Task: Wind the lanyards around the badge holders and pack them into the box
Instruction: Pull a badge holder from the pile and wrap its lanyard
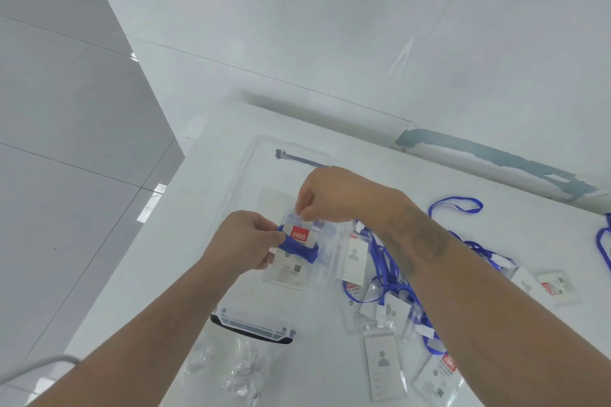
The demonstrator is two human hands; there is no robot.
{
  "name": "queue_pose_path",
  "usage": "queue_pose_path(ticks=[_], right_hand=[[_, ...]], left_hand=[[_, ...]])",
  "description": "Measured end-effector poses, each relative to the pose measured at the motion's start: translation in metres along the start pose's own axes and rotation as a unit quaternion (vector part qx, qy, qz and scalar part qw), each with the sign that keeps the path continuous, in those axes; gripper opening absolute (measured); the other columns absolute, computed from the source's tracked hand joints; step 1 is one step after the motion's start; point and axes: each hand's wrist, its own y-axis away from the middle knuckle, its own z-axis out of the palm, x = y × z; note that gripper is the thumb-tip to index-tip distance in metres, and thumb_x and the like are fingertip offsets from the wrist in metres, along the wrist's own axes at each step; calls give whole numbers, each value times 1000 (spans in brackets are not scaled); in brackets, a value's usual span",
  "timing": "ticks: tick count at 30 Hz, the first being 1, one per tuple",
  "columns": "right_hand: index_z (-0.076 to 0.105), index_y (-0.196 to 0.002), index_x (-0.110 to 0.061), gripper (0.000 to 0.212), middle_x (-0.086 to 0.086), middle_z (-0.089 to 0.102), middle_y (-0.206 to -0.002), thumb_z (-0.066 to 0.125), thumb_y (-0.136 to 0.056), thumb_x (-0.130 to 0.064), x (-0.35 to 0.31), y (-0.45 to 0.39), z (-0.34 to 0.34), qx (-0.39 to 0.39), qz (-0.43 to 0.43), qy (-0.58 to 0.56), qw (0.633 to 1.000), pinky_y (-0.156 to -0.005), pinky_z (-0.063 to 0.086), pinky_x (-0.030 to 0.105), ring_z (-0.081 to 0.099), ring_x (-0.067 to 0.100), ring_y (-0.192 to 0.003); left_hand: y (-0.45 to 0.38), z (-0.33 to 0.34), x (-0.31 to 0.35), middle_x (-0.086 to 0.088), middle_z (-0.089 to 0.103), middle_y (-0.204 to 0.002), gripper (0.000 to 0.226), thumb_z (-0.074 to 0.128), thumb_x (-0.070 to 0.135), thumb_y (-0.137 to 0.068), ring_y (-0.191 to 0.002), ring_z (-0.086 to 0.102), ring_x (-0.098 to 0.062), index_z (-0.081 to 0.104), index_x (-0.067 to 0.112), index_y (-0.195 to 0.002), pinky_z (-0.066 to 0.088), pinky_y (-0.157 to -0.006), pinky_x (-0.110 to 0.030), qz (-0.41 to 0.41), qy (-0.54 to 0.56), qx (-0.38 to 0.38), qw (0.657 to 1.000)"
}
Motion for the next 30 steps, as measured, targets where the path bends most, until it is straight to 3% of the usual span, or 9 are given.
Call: queue_pose_path(ticks=[3, 4, 7, 12, 19, 22, 24, 27, 30], right_hand=[[76, -87, -15, 9, -1, 74, -82, 68, -84, -17, -3, -22, 17, -19, 22, 70, 997, -72, 57, 28, 70, 16, -79], [75, -84, -13, 8, 0, 73, -76, 68, -83, -16, -3, -27, 24, -23, 32, 87, 995, -71, 59, 29, 70, 17, -74], [69, -71, -11, 6, 1, 71, -65, 70, -77, -12, -3, -42, 39, -56, 55, 109, 991, -65, 56, 28, 69, 19, -65], [56, -58, -13, 28, 1, 62, -56, 74, -79, -13, -6, -53, 55, -125, 85, 117, 982, -62, 49, 26, 60, 17, -55], [43, -62, -11, 37, 3, 49, -66, 71, -85, -13, -5, -60, 71, -117, 83, 154, 978, -61, 43, 30, 52, 23, -79], [44, -68, -10, 31, 5, 51, -81, 69, -88, -12, -2, -64, 75, -103, 90, 141, 981, -69, 42, 32, 49, 22, -84], [45, -72, -9, 28, 4, 49, -78, 68, -88, -13, -1, -65, 79, -90, 86, 135, 983, -71, 41, 31, 52, 24, -87], [54, -91, -10, 16, 7, 62, -99, 69, -88, -15, -2, -65, 84, -71, 81, 126, 986, -71, 41, 31, 60, 26, -99], [52, -92, -11, 22, 8, 62, -100, 72, -85, -17, -1, -63, 83, -59, 73, 137, 986, -69, 41, 31, 55, 23, -87]], left_hand=[[-20, 8, -6, -22, 73, -98, 11, 64, 7, -89, -73, 69, -25, 63, 9, -78, 58, -73, -35, -40, -55, -26, 997], [-26, 12, -8, -22, 73, -101, 4, 63, 6, -89, -80, 71, -27, 65, 6, -85, 58, -79, -36, -57, -77, -34, 995], [-44, 20, -18, -18, 72, -103, 20, 63, 9, -89, -93, 73, -27, 62, 2, -108, 60, -83, -37, -107, -134, -55, 984], [-61, 31, -33, -15, 73, -106, 13, 63, 14, -92, -95, 74, -25, 55, 5, -86, 60, -85, -35, -176, -193, -107, 959], [-75, 44, -49, -13, 69, -81, 21, 66, 17, -90, -90, 75, -26, 48, 8, -83, 60, -85, -36, -204, -219, -106, 948], [-75, 48, -49, -13, 69, -92, 23, 67, 16, -90, -96, 73, -24, 46, 9, -83, 58, -90, -35, -203, -237, -114, 943], [-75, 48, -50, -12, 71, -100, 23, 68, 16, -88, -95, 73, -24, 46, 11, -81, 58, -89, -35, -177, -278, -109, 938], [-74, 48, -51, -8, 70, -93, 25, 69, 23, -87, -85, 75, -24, 47, 14, -81, 61, -81, -35, -136, -315, -93, 935], [-71, 46, -48, -2, 63, -88, 30, 73, 33, -85, -88, 72, -19, 48, 16, -88, 60, -82, -30, -106, -357, -79, 925]])
